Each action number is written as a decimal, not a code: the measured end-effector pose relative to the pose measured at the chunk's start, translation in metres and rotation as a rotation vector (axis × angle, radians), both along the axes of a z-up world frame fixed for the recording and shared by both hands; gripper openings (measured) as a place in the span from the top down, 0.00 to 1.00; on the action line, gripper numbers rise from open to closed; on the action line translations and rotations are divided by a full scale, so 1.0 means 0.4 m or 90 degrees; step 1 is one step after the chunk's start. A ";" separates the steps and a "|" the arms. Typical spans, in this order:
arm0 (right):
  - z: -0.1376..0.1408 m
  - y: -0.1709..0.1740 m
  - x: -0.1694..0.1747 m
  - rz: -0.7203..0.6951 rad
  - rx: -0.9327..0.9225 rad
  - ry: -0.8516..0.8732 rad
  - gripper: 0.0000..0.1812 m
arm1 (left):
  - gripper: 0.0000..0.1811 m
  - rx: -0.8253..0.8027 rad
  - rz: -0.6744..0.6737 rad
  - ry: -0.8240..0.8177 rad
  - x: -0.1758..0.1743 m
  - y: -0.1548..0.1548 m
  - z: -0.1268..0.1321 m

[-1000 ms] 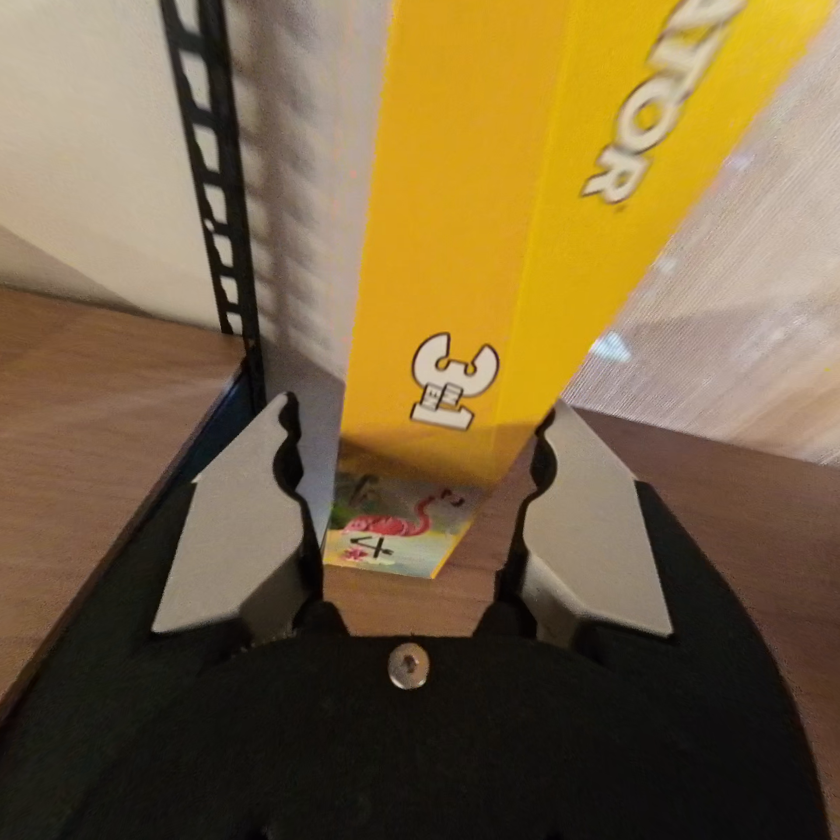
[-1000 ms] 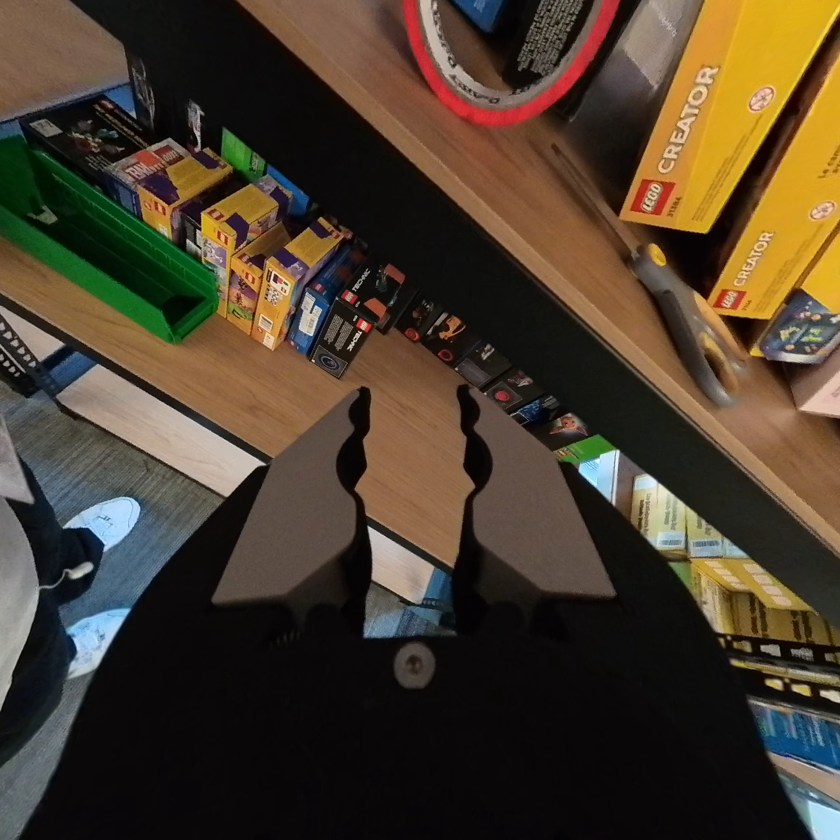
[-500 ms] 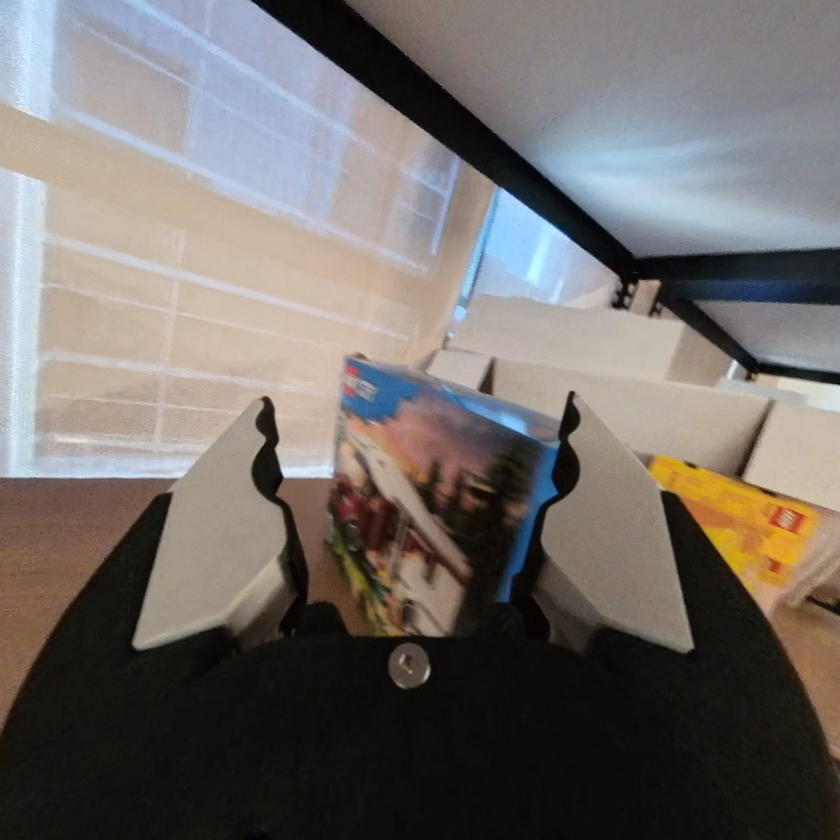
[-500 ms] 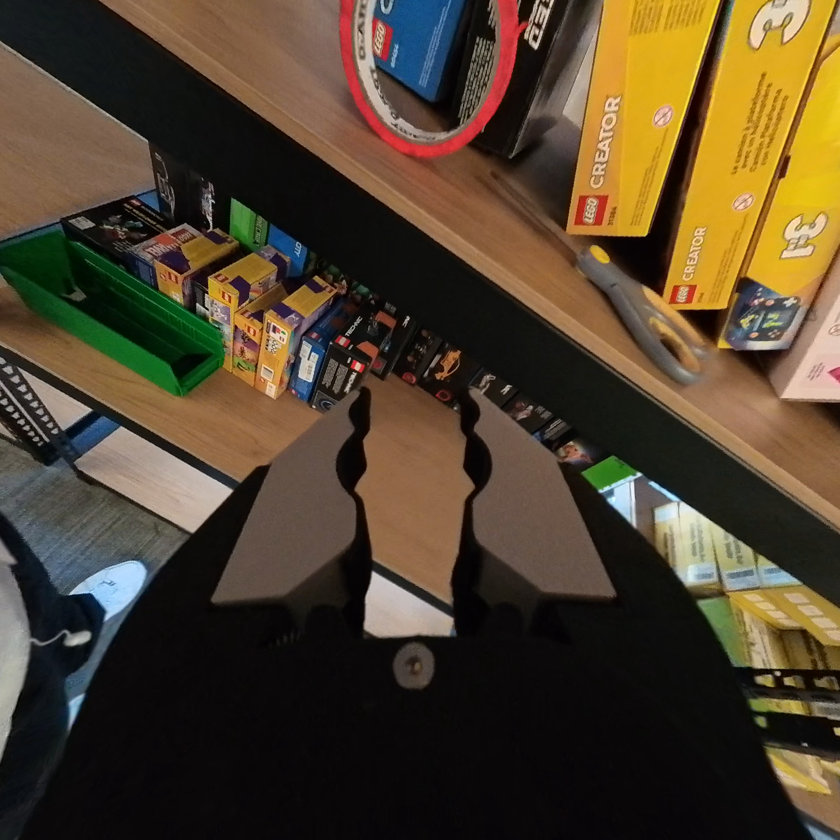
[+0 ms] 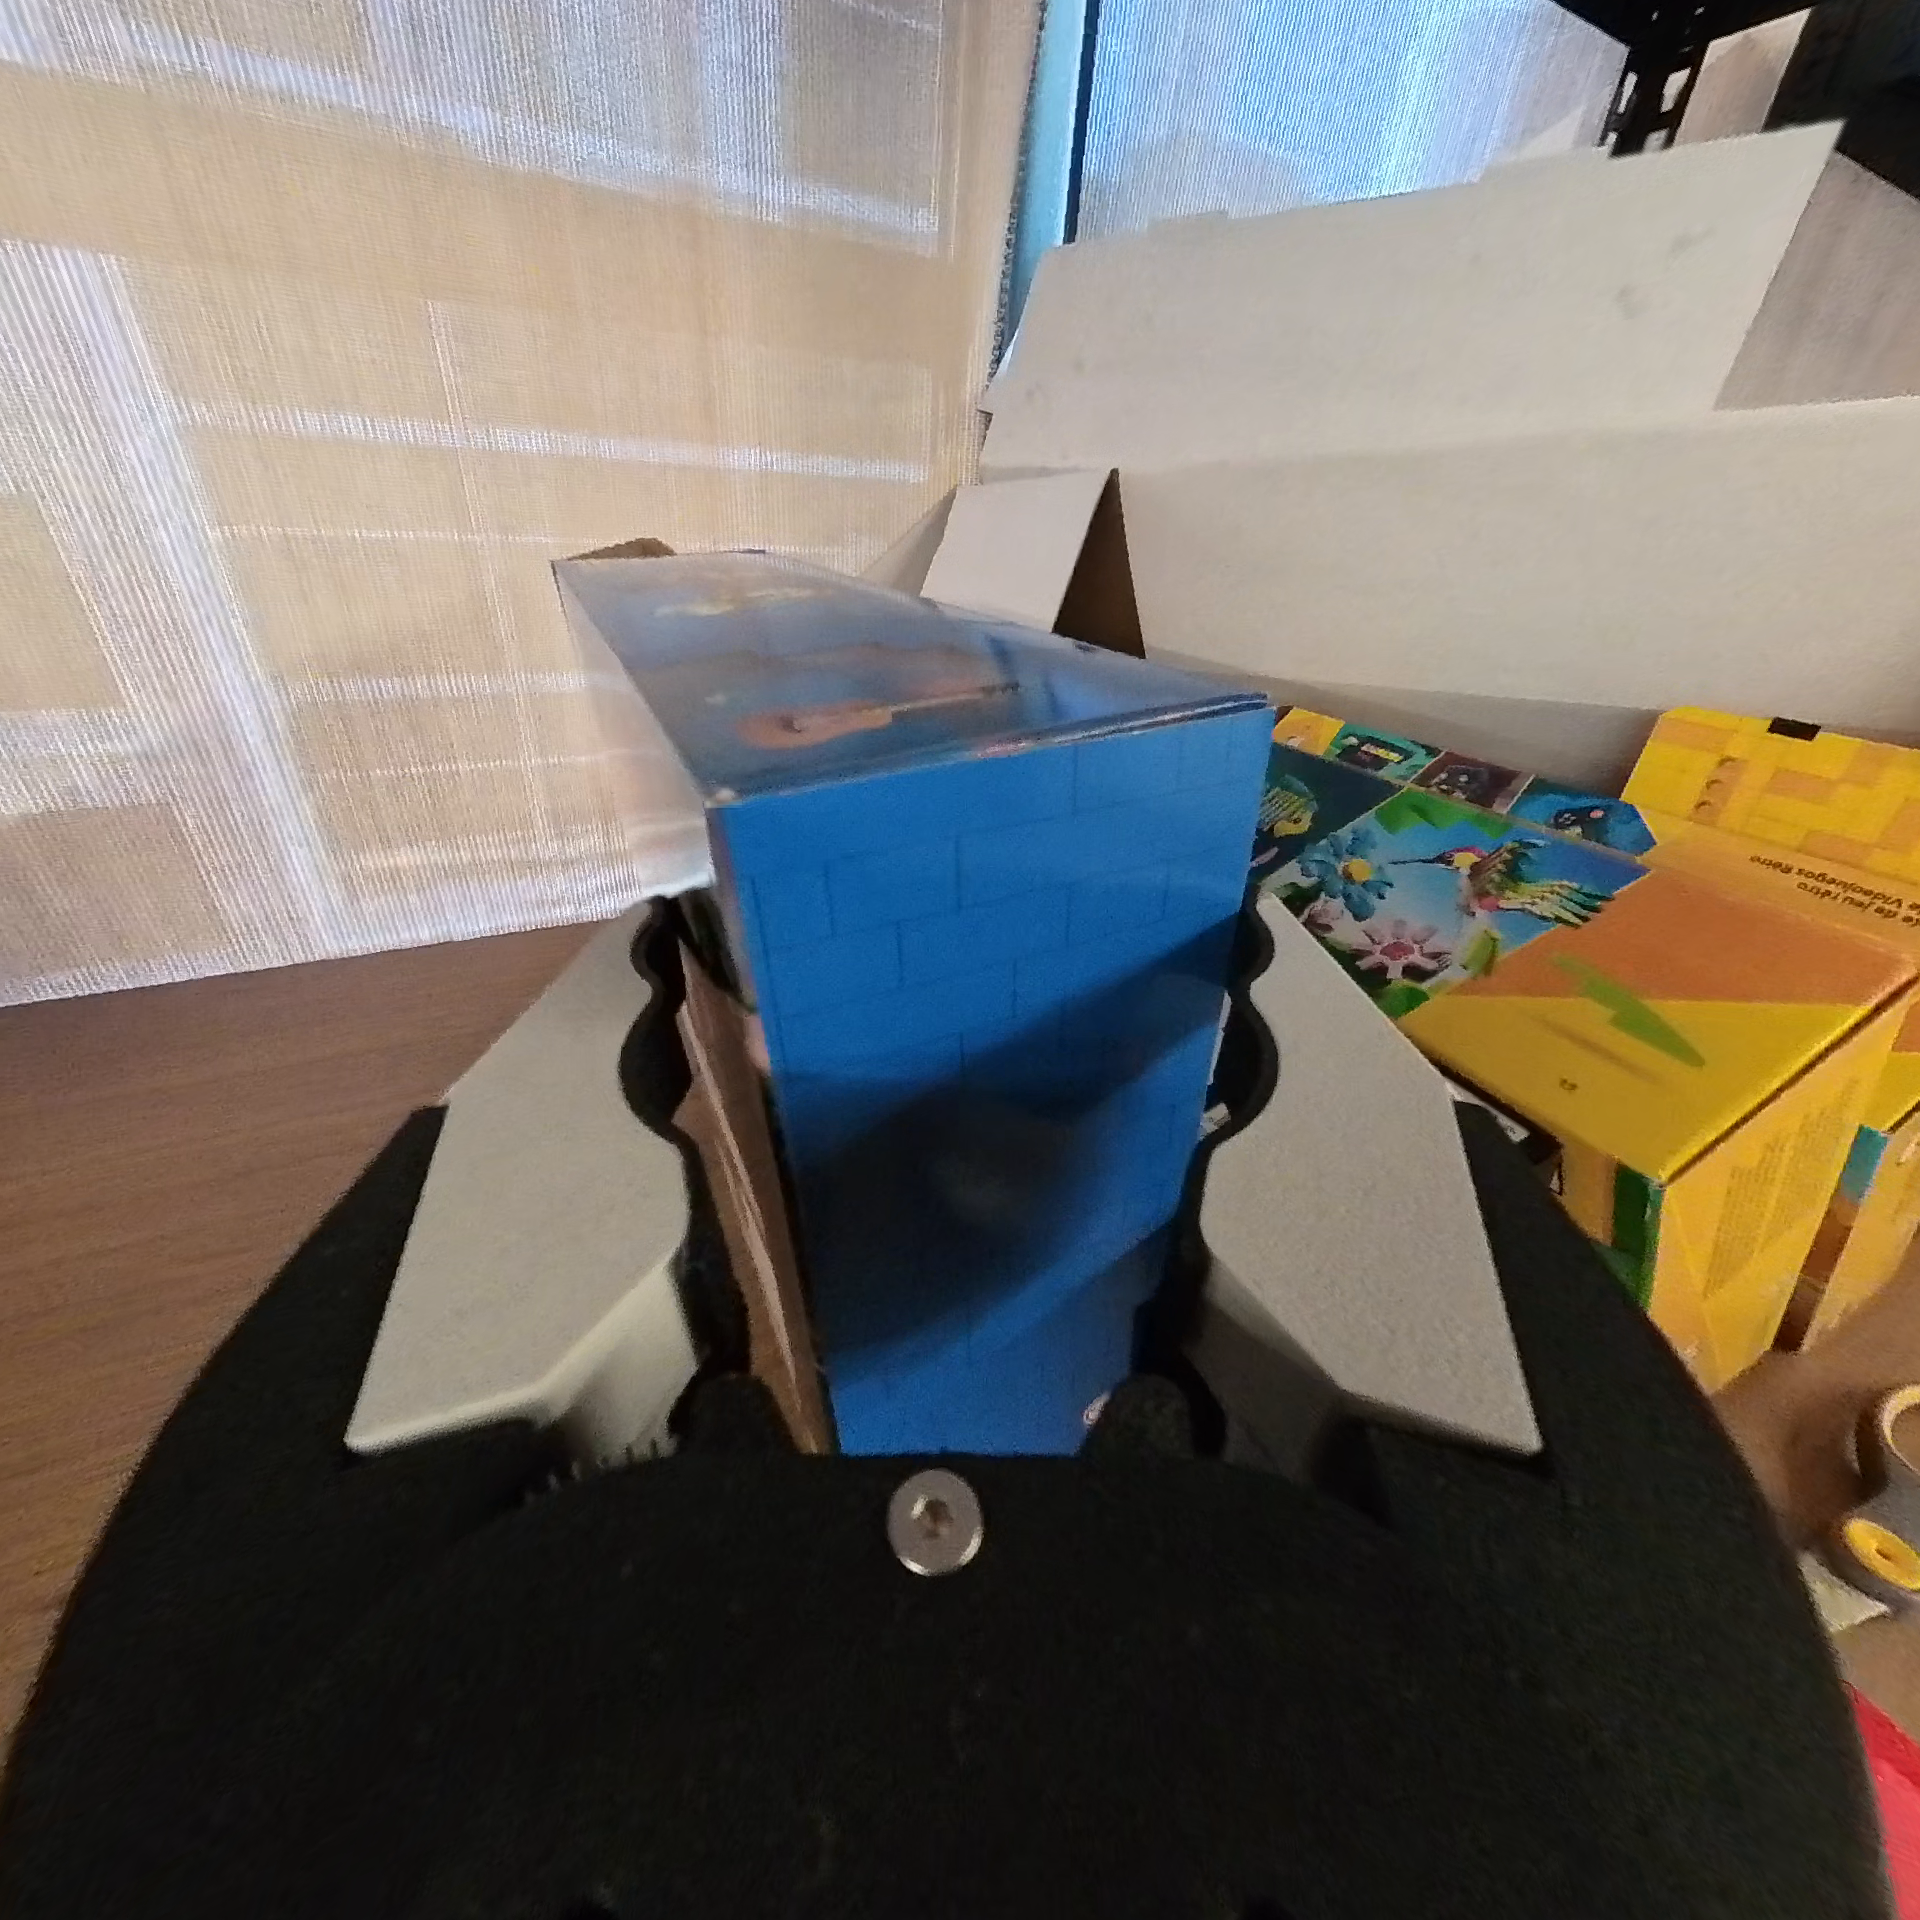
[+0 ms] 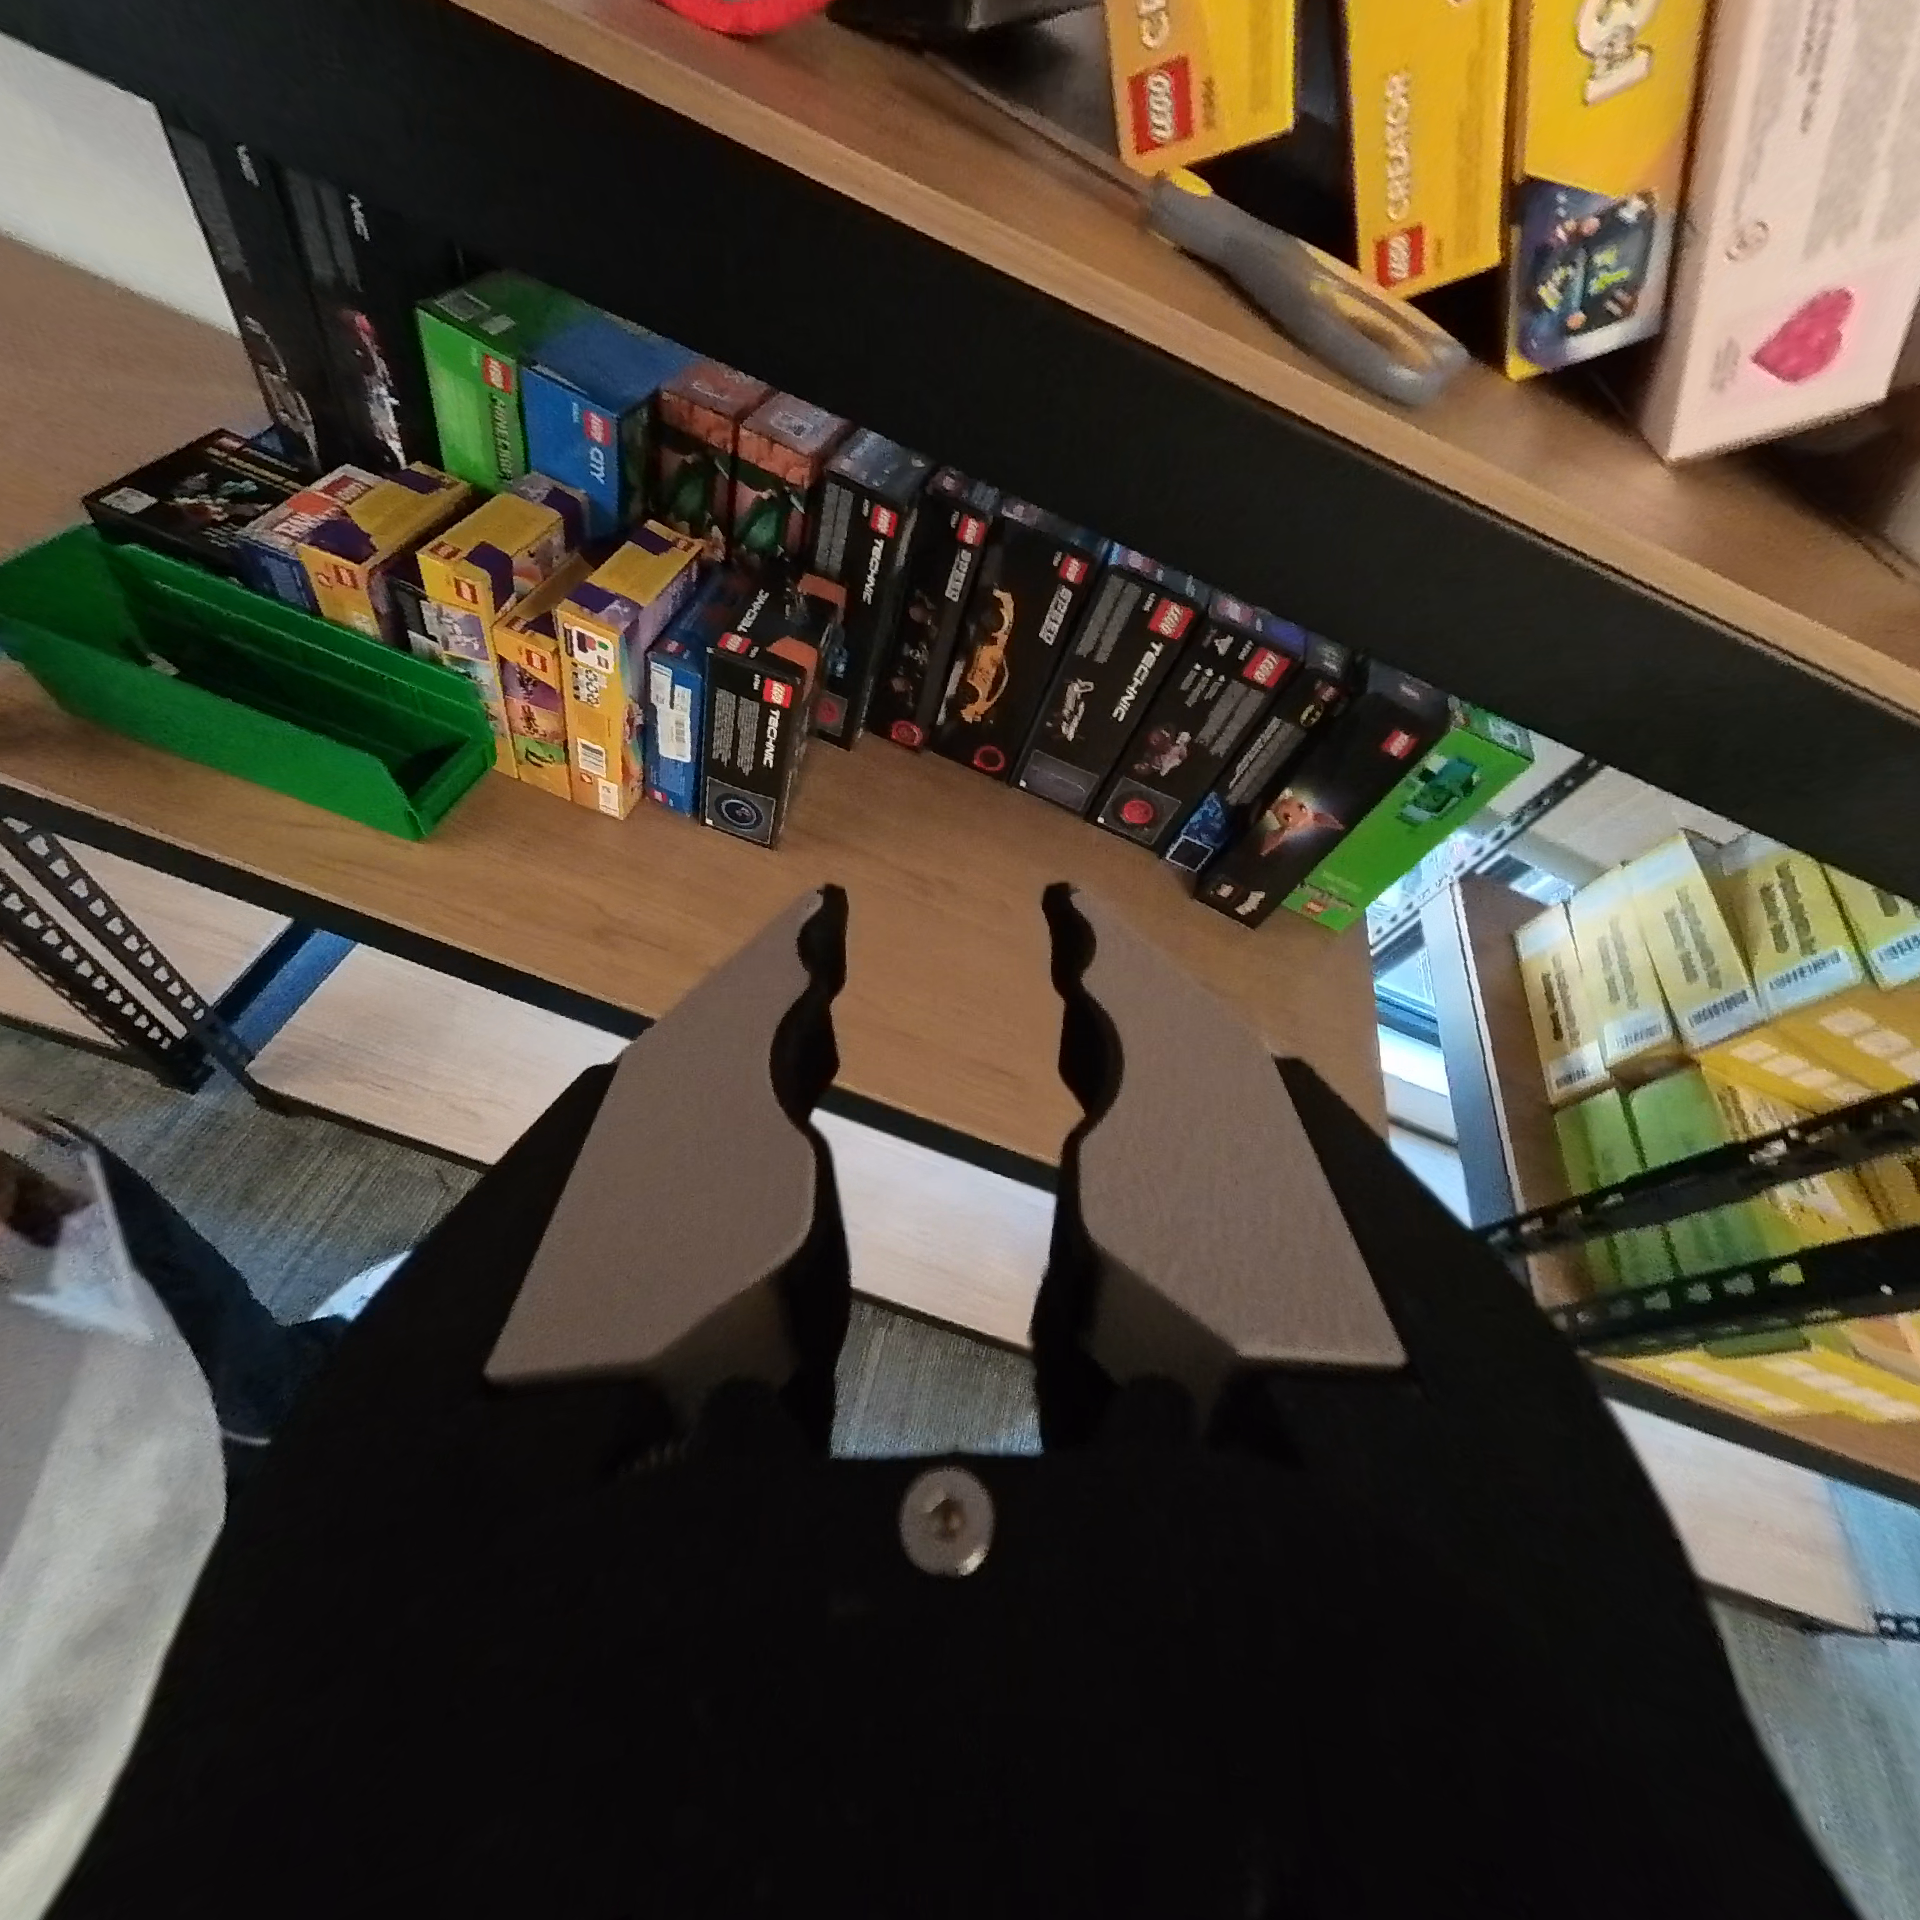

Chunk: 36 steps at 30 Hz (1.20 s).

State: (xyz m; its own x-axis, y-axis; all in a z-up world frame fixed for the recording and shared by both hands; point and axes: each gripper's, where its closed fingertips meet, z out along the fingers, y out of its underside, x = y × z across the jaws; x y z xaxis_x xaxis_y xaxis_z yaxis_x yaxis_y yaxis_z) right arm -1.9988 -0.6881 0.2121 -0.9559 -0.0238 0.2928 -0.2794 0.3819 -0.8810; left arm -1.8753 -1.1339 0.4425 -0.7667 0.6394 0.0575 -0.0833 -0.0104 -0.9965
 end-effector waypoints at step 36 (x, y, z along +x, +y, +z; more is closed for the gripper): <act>0.516 -0.595 0.220 0.218 -0.213 0.168 0.72 | 0.43 0.007 -0.019 -0.076 0.070 -0.007 -0.011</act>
